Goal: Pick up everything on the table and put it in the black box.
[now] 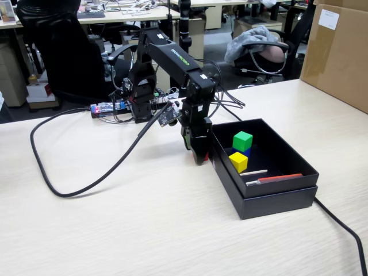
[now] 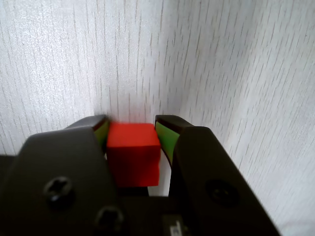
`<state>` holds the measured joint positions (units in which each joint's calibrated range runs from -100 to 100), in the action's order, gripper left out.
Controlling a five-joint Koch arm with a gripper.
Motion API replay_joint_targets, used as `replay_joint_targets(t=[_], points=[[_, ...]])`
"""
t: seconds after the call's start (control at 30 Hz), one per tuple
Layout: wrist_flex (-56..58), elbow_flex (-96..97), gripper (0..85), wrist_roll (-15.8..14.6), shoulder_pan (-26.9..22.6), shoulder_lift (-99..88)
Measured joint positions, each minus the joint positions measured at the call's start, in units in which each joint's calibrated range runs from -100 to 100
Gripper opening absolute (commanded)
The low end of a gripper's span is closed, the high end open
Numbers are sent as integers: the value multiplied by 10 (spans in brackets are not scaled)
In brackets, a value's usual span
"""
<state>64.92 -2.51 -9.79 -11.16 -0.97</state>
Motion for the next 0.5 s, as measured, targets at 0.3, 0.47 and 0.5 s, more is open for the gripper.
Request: replay_joint_targets(t=[0.3,0.47,0.5], points=[[-6,0,68,1,2,-4],[-14,1,68,8,22,-97],[-14,1,68,14,32,-149]])
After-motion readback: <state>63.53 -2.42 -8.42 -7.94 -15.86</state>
